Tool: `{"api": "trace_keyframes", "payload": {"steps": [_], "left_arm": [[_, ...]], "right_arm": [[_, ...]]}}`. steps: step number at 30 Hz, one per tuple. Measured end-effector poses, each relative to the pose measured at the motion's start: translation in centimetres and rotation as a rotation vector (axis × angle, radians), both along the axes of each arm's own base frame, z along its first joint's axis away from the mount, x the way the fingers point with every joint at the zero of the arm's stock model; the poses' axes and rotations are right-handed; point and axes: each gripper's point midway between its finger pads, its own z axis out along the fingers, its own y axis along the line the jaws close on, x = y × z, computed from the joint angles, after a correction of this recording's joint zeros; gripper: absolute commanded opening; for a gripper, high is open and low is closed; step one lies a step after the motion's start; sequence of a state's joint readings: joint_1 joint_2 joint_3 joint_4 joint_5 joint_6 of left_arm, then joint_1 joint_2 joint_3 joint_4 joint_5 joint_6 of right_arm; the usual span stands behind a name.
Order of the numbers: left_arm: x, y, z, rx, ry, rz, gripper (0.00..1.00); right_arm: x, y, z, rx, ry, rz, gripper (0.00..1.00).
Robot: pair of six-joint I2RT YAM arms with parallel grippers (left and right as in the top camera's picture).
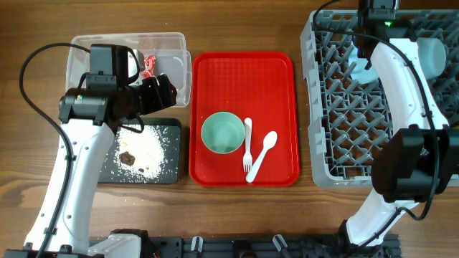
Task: Sort waste into correct bins and load items into the dishwasher rack
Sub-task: 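Lift the light-blue plate into the rack and stand it upright, then reach the right gripper to the pale-green bowl and grasp its rim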
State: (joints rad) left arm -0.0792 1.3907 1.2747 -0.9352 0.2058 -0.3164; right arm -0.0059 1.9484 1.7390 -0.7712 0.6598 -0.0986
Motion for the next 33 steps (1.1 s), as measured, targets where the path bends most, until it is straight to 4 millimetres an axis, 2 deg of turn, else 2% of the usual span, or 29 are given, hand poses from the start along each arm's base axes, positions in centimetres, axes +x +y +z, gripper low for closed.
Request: {"api": "trace_keyframes", "payload": {"steps": [3,4,8,10,11,12,14,16,18,19,20,24,25,27,28,29,33], "left_arm": [[0.0,0.0,0.0,0.000,0.000,0.000,0.91],[0.0,0.0,0.0,0.000,0.000,0.000,0.92],[0.0,0.0,0.0,0.000,0.000,0.000,0.93],[0.0,0.0,0.0,0.000,0.000,0.000,0.93],[0.0,0.0,0.0,0.000,0.000,0.000,0.93],[0.0,0.0,0.0,0.000,0.000,0.000,0.94],[0.0,0.0,0.0,0.000,0.000,0.000,0.94],[0.0,0.0,0.0,0.000,0.000,0.000,0.94],[0.0,0.0,0.0,0.000,0.000,0.000,0.94],[0.0,0.0,0.0,0.000,0.000,0.000,0.94],[0.0,0.0,0.0,0.000,0.000,0.000,0.94],[0.0,0.0,0.0,0.000,0.000,0.000,0.93],[0.0,0.0,0.0,0.000,0.000,0.000,0.93],[0.0,0.0,0.0,0.000,0.000,0.000,0.94],[0.0,0.0,0.0,0.000,0.000,0.000,0.94],[0.0,0.0,0.0,0.000,0.000,-0.001,0.94],[0.0,0.0,0.0,0.000,0.000,0.000,0.94]], "right_arm": [[-0.2,1.7,-0.2,0.068,-0.011,0.019,0.65],[-0.3,2.1,0.4,0.084,-0.027,0.026,0.66],[-1.8,5.8,6.0,0.260,-0.150,0.149,0.60],[-3.9,9.8,9.7,0.421,-0.197,0.284,0.59],[-5.3,12.0,10.8,0.510,-0.192,0.345,0.61],[-6.4,13.7,11.0,0.579,-0.170,0.378,0.63],[-8.2,17.0,9.6,0.703,-0.084,0.417,0.64],[-9.7,20.1,6.5,0.794,0.043,0.435,0.64],[-11.2,23.2,2.4,0.849,0.186,0.450,0.64],[-12.4,25.2,-0.4,0.872,0.274,0.456,0.64],[-13.0,26.5,-2.0,0.882,0.317,0.462,0.64],[-15.7,31.1,-7.0,0.899,0.441,0.499,0.63],[-16.6,32.3,-8.4,0.897,0.481,0.504,0.59],[-17.6,33.6,-9.6,0.897,0.518,0.497,0.50],[-17.8,34.1,-10.1,0.896,0.528,0.494,0.50],[-18.0,34.7,-10.7,0.897,0.539,0.478,0.43],[-18.5,36.0,-13.5,0.893,0.579,0.407,0.39]]}}
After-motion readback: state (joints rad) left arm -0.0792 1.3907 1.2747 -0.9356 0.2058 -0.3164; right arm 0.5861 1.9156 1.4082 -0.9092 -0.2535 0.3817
